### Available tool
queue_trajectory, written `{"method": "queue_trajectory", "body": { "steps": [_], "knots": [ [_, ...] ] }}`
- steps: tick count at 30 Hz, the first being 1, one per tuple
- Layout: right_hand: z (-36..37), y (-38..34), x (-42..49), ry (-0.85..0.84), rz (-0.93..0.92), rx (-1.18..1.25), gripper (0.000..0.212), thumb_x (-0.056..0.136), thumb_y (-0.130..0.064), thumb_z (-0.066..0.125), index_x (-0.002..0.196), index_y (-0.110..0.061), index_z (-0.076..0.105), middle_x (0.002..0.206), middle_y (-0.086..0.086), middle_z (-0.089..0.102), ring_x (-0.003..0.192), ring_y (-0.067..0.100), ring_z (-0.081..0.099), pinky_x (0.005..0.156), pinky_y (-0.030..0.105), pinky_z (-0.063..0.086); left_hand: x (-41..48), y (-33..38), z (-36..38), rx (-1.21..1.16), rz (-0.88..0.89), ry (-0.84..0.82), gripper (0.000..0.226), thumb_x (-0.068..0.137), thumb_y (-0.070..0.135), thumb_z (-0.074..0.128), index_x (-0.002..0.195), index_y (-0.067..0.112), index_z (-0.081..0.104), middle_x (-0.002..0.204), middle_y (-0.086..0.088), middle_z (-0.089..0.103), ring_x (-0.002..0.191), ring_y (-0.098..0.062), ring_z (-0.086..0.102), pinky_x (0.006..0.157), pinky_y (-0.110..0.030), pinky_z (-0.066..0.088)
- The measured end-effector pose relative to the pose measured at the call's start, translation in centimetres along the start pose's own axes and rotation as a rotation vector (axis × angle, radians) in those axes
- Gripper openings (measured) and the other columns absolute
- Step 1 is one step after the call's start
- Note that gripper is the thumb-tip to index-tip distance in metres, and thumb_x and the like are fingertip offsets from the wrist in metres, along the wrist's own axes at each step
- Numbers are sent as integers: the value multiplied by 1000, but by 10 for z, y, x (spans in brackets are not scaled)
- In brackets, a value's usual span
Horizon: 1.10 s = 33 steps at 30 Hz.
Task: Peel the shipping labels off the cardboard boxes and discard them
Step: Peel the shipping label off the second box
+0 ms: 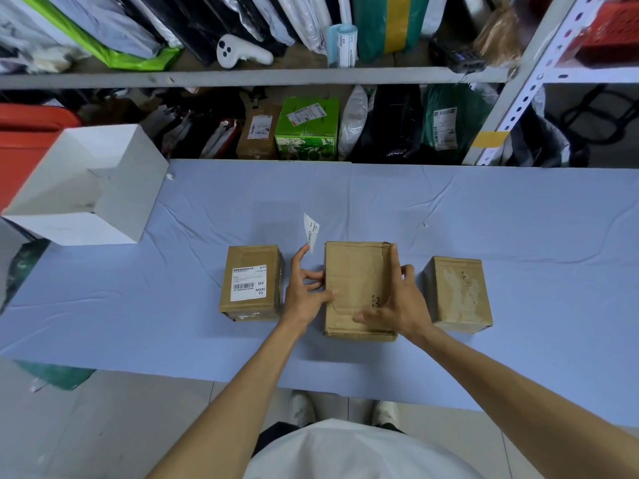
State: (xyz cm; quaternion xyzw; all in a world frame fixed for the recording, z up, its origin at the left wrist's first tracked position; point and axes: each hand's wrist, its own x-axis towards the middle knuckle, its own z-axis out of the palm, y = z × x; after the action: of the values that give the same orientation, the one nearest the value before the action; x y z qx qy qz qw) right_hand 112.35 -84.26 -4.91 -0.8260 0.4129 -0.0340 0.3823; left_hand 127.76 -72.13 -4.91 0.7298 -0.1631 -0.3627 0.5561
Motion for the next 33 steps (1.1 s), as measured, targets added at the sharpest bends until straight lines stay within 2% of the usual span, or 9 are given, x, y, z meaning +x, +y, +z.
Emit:
{"method": "queue_trajectory", "body": {
  "steps": [4, 8, 12, 15, 19, 21, 23, 27, 33],
  "knots": [
    [-2, 8, 3, 20, -24, 123, 110, 78, -37, 76, 151, -34, -6, 118, 7, 39, 87, 22, 52, 84, 37, 49, 1, -2, 2, -22, -18, 1, 104, 65, -11, 78, 126, 61, 33, 98, -7, 59, 98, -27, 67, 92, -50, 53],
    [-4, 6, 3, 88, -8, 62, 78, 94, -48, 48, 151, -37, -4, 119, 8, 44, 83, 23, 57, 81, 37, 50, 0, -4, 3, -34, -24, -1, 105, 64, -11, 78, 129, 59, 33, 100, -8, 58, 98, -28, 67, 89, -49, 55],
    [-2, -10, 1, 6, 97, -103, 145, 52, -74, 74, 148, -26, -23, 126, 9, 33, 99, 31, 55, 79, 41, 52, 0, -4, 6, -7, -6, -11, 105, 64, -10, 77, 135, 53, 32, 99, -8, 60, 97, -29, 68, 89, -38, 55],
    [5, -8, 3, 14, 137, -149, 156, 42, -73, 79, 147, -24, -26, 129, 11, 32, 104, 32, 54, 78, 43, 53, -2, -3, 10, 21, 8, -38, 105, 65, -8, 78, 136, 52, 31, 100, -7, 59, 97, -27, 67, 88, -35, 55],
    [4, -9, 8, 76, 54, -83, 90, 89, -52, 55, 150, -25, -6, 122, 12, 41, 86, 33, 56, 74, 46, 53, 0, -5, 2, 9, -1, -11, 106, 65, -8, 77, 135, 55, 30, 99, -7, 59, 96, -27, 67, 89, -39, 56],
    [-2, -9, 10, 75, 71, -41, 70, 98, -44, 40, 150, -28, -3, 123, 13, 42, 87, 31, 56, 79, 47, 51, -1, -5, 0, 12, 9, -9, 106, 65, -8, 78, 135, 57, 30, 99, -6, 59, 96, -26, 67, 90, -40, 55],
    [-3, -11, 10, 62, 76, -65, 83, 93, -53, 46, 151, -25, -7, 125, 13, 42, 91, 35, 57, 78, 45, 51, -1, -5, 2, 27, 21, 6, 106, 65, -6, 78, 134, 57, 30, 99, -4, 59, 97, -25, 66, 90, -37, 54],
    [2, -23, 8, 11, 141, -147, 152, 45, -79, 73, 149, -20, -21, 131, 12, 34, 105, 35, 56, 70, 36, 46, -3, 0, 6, 53, 64, 0, 108, 61, -1, 84, 137, 53, 31, 97, -3, 59, 98, -24, 65, 89, -31, 53],
    [5, -30, 14, 90, 151, -165, 136, 53, -68, 78, 148, -16, -5, 123, 14, 40, 96, 38, 59, 69, 43, 53, -9, 6, 13, 57, 69, 12, 112, 60, 12, 89, 145, 46, 25, 100, -2, 57, 97, -15, 62, 86, -25, 51]
  ]
}}
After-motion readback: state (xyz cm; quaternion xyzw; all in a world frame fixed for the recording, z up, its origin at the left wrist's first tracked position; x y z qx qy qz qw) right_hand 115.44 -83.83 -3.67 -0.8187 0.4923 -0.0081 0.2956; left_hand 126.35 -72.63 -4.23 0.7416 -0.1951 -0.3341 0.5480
